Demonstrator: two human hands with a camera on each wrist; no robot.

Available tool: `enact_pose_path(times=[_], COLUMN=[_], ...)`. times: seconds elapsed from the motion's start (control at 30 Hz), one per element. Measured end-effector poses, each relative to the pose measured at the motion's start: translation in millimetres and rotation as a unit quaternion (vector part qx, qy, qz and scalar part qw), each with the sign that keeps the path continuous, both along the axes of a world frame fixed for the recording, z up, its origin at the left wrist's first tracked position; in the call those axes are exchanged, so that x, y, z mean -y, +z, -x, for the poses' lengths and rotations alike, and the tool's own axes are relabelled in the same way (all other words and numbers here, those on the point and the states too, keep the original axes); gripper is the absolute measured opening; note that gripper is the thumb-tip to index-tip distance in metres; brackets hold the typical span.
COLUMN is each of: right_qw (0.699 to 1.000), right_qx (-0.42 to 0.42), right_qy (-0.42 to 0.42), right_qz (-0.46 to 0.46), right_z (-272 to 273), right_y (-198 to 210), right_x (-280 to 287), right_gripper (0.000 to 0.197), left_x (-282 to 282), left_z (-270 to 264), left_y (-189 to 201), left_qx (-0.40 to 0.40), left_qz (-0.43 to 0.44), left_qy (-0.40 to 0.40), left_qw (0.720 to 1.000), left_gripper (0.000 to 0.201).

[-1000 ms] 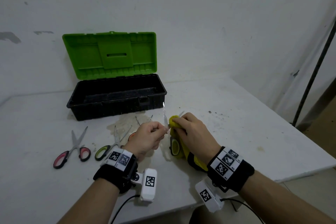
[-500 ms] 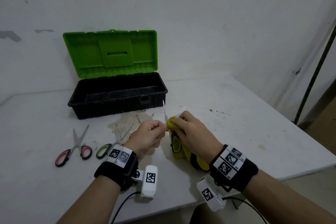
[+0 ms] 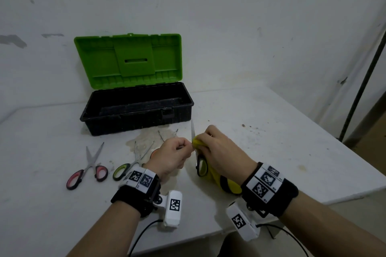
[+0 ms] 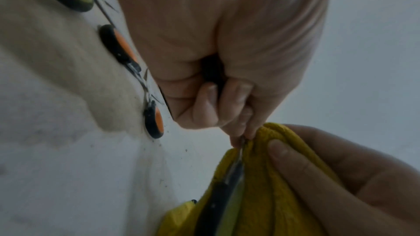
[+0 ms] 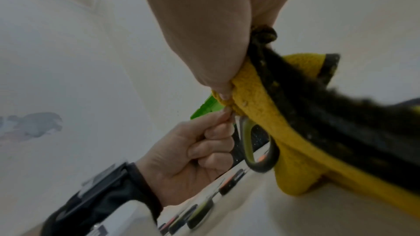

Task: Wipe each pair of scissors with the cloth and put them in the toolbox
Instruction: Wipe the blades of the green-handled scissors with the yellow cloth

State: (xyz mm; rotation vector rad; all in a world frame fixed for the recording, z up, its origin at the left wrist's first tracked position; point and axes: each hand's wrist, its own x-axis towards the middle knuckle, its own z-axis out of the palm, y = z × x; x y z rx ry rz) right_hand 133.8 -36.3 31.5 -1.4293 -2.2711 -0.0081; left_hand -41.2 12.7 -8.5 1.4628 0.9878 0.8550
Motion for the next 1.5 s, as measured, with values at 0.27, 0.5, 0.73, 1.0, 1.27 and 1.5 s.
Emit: enact_pose_path(times=[0.27,0.5,0.73,1.0,1.27,1.5], right_qw=[0.994,0.999,0.998,0.989,0.997,0.989], right_qx=[-0.046,-0.036,-0.052,-0.128,-0.079,-0.131], right_qy=[-0.1,0.002,-0.002,-0.043,0.003,-0.066], right_qz=[0.008,-0.015,-0.031,-0.064,-0.017,-0.02], right_z=[-18.2,-4.8,-7.3,-17.6,1.1,-14.8], right_y=[13.0,1.7,-7.4,-2.6,-15.4,-1.4], right_x=[-16.9,1.0,-8.0,-17.1,-16.8,-30.5], right_gripper=[0.023,0.016,0.017,0.015,0.016,0.018], left_x=[3.0,-0.3,0.7,-1.3,-3.6,-7.5], left_z=[2.7,2.3,2.9,2.8,6.9,10.6], left_y=[3.3,1.0,3.8,0.6,-1.7,-4.0], left_qx=[0.004,0.066,0.062,0.051,0.045,0.046], left_qz=[0.037,0.079,0.061,0.074,0.072,0.079], left_qy=[-0.007,-0.005,-0.01,0.005,0.014,0.018], left_qw=[0.999,0.995,0.996,0.996,0.996,0.996], left_gripper=[0.021,0.021,0.022,0.018,0.022,0.018])
